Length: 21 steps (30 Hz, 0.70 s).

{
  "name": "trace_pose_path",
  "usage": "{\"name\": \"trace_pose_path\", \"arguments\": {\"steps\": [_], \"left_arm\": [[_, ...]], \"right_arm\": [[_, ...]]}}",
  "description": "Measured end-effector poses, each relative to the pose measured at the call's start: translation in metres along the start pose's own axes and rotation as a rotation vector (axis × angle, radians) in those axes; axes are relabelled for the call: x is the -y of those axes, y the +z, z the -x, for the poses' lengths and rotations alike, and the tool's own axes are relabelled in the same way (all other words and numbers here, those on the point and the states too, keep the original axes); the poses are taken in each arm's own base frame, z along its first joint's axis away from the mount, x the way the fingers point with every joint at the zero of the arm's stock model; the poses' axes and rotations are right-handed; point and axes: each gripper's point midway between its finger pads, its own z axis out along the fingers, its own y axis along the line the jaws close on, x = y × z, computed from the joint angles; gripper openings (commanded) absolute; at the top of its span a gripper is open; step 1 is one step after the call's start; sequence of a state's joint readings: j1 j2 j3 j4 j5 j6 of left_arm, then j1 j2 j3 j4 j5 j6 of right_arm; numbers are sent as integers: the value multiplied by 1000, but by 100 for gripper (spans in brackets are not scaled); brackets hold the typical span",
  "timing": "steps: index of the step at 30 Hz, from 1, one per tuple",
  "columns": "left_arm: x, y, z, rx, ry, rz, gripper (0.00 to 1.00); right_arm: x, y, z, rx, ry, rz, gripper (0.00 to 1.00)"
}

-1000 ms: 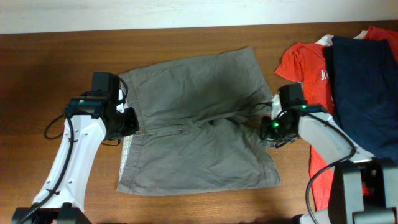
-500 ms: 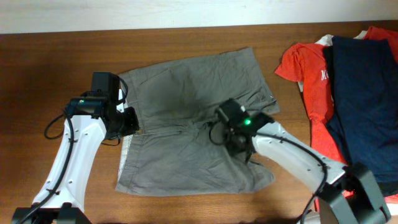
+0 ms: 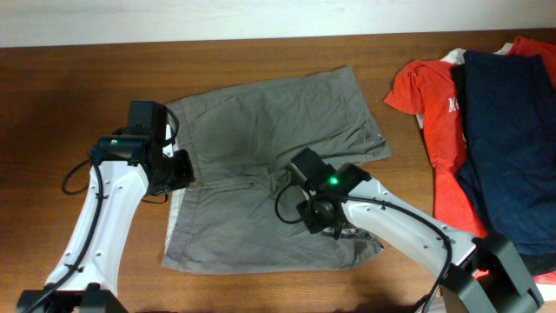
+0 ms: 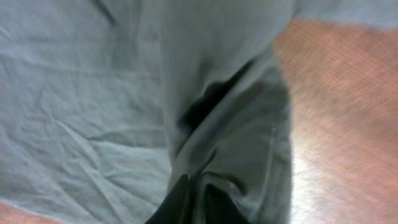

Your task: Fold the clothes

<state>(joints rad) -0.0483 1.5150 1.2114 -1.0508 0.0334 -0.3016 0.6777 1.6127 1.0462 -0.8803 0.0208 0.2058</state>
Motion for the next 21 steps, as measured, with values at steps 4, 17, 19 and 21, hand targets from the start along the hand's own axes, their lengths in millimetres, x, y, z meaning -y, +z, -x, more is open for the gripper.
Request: {"name": "trace_pose_path", "arguments": {"steps": [4, 17, 19, 21], "left_arm": [[0, 0, 0, 0, 0, 0, 24], [0, 0, 0, 0, 0, 0, 24], [0, 0, 0, 0, 0, 0, 24], [0, 0, 0, 0, 0, 0, 24]], "right_arm": [[-10, 3, 1, 6, 19, 56, 41], [44, 4, -2, -17, 336, -31, 47], [70, 4, -2, -15, 428, -45, 47], [98, 3, -2, -7, 510, -47, 47]]}}
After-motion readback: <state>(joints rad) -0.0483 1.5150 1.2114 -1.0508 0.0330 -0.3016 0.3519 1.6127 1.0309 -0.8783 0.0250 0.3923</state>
